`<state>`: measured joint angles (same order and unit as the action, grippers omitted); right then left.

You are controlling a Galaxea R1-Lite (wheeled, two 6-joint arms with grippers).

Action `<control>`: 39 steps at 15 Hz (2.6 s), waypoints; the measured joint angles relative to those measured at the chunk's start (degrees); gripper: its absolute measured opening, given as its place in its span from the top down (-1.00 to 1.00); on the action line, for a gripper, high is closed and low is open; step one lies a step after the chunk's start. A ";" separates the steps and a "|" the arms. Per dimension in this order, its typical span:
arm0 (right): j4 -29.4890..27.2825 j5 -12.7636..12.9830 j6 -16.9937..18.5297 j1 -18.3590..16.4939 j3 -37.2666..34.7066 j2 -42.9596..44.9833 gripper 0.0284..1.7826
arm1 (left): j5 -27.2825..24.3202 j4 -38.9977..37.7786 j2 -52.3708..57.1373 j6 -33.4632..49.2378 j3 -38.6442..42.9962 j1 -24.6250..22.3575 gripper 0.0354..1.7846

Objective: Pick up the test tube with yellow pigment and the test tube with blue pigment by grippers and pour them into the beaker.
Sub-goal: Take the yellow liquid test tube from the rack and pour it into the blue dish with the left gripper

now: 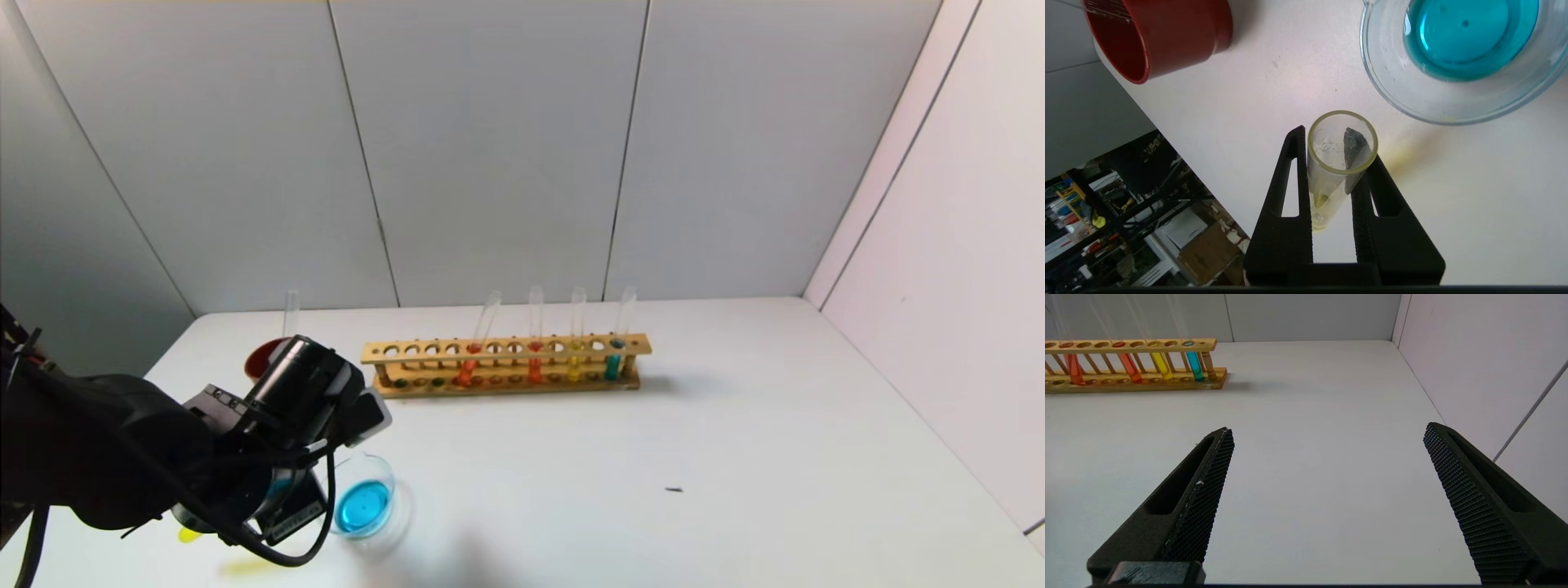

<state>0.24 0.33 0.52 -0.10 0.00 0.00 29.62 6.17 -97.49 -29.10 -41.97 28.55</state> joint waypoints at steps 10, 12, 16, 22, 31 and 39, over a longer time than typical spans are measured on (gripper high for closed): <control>0.00 0.02 0.00 0.00 0.00 0.00 -0.91 | 0.44 14.20 -4.27 -1.71 -6.23 1.84 0.67; 0.00 0.00 0.00 0.00 0.00 0.00 -0.91 | 1.18 16.15 -5.79 -1.74 -7.95 1.85 0.67; 0.00 0.00 0.00 0.00 0.00 0.00 -0.91 | 3.12 20.64 -9.16 -1.79 -10.56 2.18 0.67; -0.02 0.00 0.00 0.00 0.00 0.00 -0.91 | 3.41 27.62 -12.02 -1.83 -15.08 2.26 0.67; 0.00 0.00 0.00 0.00 0.00 0.00 -0.91 | 5.40 34.76 -15.93 -1.51 -20.92 2.36 0.67; 0.00 0.00 0.00 0.00 0.00 0.00 -0.91 | 6.51 44.37 -18.93 -1.63 -27.79 2.32 0.67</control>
<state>0.24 0.33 0.52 -0.10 0.00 0.00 36.13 50.54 -116.42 -30.73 -69.77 30.87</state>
